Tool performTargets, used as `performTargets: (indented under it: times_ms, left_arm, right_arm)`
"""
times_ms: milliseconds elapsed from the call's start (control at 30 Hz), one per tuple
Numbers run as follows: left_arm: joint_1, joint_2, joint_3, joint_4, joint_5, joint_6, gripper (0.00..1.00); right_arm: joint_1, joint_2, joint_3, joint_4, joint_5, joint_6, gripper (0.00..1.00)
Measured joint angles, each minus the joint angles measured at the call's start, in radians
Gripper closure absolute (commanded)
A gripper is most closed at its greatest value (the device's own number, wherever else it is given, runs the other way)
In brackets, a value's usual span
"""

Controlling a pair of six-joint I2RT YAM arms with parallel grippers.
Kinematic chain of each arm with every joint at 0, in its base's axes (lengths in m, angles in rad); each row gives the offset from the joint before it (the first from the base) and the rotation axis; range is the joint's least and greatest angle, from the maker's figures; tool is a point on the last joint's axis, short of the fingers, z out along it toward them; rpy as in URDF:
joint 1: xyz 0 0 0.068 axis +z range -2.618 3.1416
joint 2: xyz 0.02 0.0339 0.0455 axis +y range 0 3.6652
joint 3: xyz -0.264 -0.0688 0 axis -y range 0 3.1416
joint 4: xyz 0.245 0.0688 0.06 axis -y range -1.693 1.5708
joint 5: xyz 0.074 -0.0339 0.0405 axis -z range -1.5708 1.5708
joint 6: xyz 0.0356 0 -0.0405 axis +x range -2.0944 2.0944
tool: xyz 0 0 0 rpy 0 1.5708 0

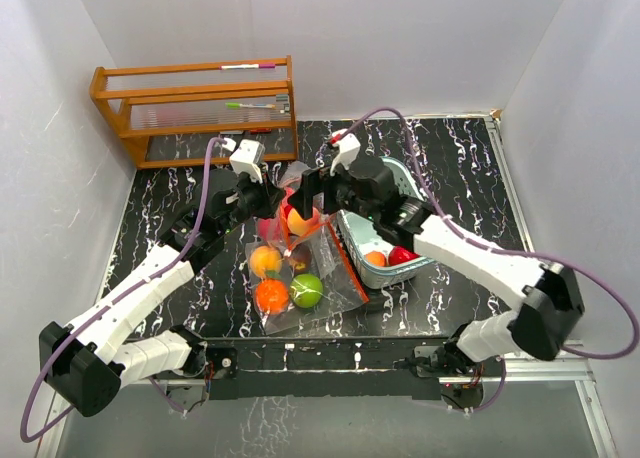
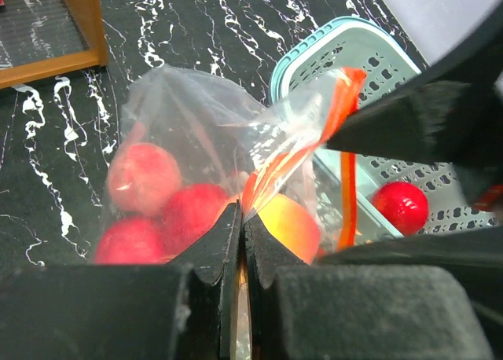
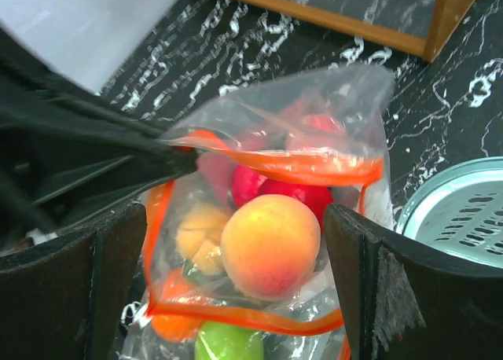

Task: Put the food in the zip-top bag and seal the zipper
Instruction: Place the fake fruit in the zipper food storage bag, then pick up the fake fruit from the bin.

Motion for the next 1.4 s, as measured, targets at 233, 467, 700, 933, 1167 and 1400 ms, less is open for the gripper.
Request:
performTargets:
  times_ms: [233,467,700,933,1167,1400]
  left_arm:
    - [0.0,0.0,0.002,-0.004,-0.009,-0.003,1.0]
    - [0.001,0.0,0.064,-0.041,-0.021,-0.001,1.0]
    - [0.001,-0.005,0.092,-0.037,-0.031,0.006,1.0]
    - [0.001,-0.005,0.091,-0.037,-0.03,0.006,1.0]
    - [0.001,-0.008,0.081,-0.036,-0.031,0.009,1.0]
    - [0.001,-0.008,0.08,-0.037,-0.031,0.009,1.0]
  right_arm:
    - [0.009,-0.279,-0.043,-0.128,0.052,0.025,0.02]
    - [0.006,-0.414,-0.026,-0.434,0.236,0.089,0.02]
    - [-0.022,-0.274,-0.032,-0.674,0.255,0.135,0.0]
    - [-0.092,-0.195,-0.047,-0.732,0.25,0.175,0.01]
    - [-0.147,-0.125,-0.063,-0.694,0.154,0.172,0.08]
    - [-0.149,-0.235,-0.14,-0.647,0.002,0.147,0.08]
